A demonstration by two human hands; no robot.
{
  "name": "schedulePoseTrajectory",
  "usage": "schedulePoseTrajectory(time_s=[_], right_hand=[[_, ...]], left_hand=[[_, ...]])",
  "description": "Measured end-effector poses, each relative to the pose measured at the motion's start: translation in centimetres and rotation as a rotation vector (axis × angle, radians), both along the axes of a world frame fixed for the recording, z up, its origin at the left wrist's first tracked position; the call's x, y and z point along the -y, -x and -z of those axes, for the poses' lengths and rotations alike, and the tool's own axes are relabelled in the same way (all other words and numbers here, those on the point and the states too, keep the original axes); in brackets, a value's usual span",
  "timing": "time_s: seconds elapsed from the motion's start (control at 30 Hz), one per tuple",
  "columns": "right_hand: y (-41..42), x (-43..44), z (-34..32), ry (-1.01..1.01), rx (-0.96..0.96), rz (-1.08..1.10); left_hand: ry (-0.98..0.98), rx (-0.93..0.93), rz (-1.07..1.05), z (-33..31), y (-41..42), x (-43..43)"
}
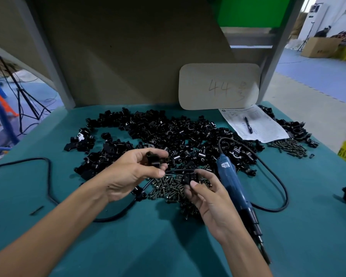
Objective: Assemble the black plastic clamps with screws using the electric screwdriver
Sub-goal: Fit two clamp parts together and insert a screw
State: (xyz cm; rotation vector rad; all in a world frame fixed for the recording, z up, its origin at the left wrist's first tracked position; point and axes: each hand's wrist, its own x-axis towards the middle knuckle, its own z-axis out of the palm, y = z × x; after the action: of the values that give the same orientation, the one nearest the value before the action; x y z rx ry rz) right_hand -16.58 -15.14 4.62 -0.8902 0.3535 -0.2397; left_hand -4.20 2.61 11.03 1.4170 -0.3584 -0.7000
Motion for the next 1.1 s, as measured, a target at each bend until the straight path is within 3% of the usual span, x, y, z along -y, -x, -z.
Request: schedulePoseTrajectory(time_s=[0.1,0.4,0.57,0.83,1.1], right_hand=[[0.2,0.1,-0.1,-0.022,0.004,-0.011],[0.1,0.0,-0.9,0.213,0.029,0.089],[0.1,-0.2,-1.3,0.312,0.062,0.125],[0.0,-0.3,-1.3,0.247,0.014,0.025],[0.2,-0.2,-1.9,0.169,-0.128,-0.085]], left_hand=[[-0.042,0.103,0.048,0.2,0.3,0.0],[-0.296,0.395,-0.04,0.4,1.1,0.4],[-0.344,0.491,0.05,0.2,2.0,0.5],[-0.25,0.473,0.114,0.1,2.7,0.9],[-0.351,0.782,0.182,-0.2,3.3,1.0]])
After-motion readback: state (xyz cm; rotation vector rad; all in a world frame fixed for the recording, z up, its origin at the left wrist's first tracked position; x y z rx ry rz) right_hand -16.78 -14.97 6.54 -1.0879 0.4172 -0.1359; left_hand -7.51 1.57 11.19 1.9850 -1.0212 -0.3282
